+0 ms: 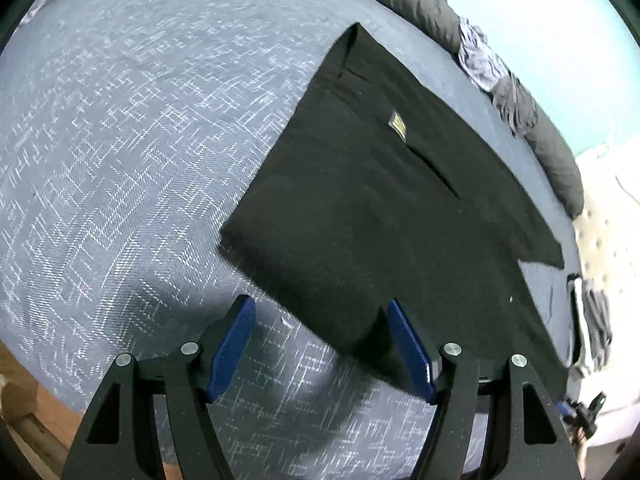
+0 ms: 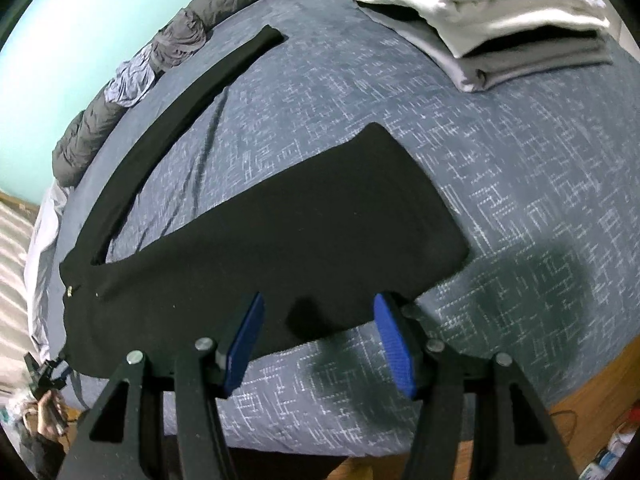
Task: Fold clothes
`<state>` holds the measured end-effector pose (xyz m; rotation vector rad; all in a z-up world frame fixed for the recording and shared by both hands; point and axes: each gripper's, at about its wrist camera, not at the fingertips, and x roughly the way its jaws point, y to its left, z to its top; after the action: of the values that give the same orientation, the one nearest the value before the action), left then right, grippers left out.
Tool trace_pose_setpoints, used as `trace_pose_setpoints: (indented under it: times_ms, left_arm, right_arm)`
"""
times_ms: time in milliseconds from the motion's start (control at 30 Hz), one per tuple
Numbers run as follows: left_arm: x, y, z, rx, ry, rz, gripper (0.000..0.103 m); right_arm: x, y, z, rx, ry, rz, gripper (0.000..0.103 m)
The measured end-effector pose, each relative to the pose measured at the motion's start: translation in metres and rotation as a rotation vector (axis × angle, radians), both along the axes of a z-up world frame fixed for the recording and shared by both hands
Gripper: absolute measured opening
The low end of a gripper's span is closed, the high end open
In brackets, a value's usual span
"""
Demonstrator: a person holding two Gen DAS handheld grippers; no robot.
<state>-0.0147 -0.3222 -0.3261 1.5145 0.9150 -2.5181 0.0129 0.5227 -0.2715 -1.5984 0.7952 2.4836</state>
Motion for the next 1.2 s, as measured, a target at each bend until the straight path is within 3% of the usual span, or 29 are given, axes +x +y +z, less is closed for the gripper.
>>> trace_pose_setpoints:
  times_ms: [67,300,733,1000,1033,1100,1200]
  left_arm:
    - [-0.003,0.000,0.000,0.007,0.006,-0.005,0.067]
    - [-0.012,-0.002,-0.001,-0.006,0.009,-0.032,0.029]
    - [-0.014,-0.007,0.002,-0.004,0.042,-0.049,0.024]
    - [-0.017,-0.008,0.003,-0.013,0.050,-0.060,0.020]
    - [-0.017,-0.008,0.004,-0.016,0.051,-0.061,0.020]
    - [-0.018,-0.007,0.006,-0.027,0.054,-0.068,0.020]
    - [-0.019,-0.003,0.014,-0.052,0.067,-0.084,0.017]
  right_arm:
    - [-0.001,0.000,-0.002,-0.004,-0.003,-0.005,0.058]
    - [-0.004,0.006,-0.005,-0.032,0.005,-0.034,0.058]
    - [0.012,0.015,-0.003,-0.099,-0.025,-0.095,0.059]
    - [0.005,0.014,-0.014,-0.144,0.026,-0.170,0.061]
    - [0.004,0.014,-0.014,-0.146,0.033,-0.174,0.059]
    - [0.002,0.013,-0.010,-0.116,0.039,-0.167,0.032]
    - [0.002,0.014,-0.002,-0.084,0.059,-0.160,0.011]
